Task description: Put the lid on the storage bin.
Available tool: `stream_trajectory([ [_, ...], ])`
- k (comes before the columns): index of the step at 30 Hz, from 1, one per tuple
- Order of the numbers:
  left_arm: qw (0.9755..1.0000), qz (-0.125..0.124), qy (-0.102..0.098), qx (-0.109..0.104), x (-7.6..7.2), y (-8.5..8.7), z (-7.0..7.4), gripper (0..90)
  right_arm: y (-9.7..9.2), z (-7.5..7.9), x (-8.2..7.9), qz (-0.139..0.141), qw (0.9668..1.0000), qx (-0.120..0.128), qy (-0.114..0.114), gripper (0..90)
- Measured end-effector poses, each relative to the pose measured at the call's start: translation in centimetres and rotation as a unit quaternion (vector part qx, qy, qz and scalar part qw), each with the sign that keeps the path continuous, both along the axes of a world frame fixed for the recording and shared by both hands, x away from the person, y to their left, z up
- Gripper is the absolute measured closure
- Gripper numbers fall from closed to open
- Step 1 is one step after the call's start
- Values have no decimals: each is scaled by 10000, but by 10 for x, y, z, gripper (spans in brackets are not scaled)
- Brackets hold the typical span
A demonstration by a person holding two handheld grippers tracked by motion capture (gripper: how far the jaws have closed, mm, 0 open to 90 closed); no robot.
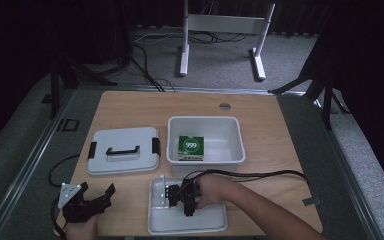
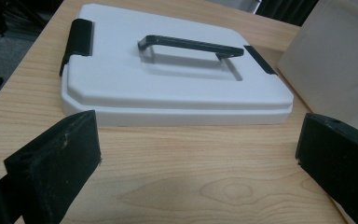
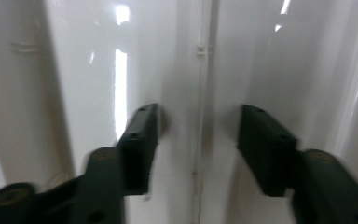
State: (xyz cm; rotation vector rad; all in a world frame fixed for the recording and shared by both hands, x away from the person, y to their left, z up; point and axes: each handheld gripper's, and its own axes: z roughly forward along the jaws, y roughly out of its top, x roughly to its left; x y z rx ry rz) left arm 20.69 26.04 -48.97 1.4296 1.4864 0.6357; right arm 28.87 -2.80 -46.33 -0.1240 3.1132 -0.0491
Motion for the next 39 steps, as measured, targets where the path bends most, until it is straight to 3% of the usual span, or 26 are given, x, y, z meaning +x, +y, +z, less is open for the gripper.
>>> stream_trajectory([
  [8,10000,28,-10,5,-1,1,1,2,1,1,1,-103,9997,-90,-213,750],
  [13,10000,11,-13,7,-1,0,1,2,2,1,-3,-72,9996,-189,-172,868],
  [22,10000,23,-29,-31,0,1,1,2,1,6,-3,-79,9995,-268,-166,885],
  [34,10000,35,-50,-59,-1,1,2,2,-5,31,-14,-154,9996,-228,-99,885],
  [39,9999,52,-47,-81,-1,2,1,2,-12,48,-19,-266,9995,-190,-40,884],
])
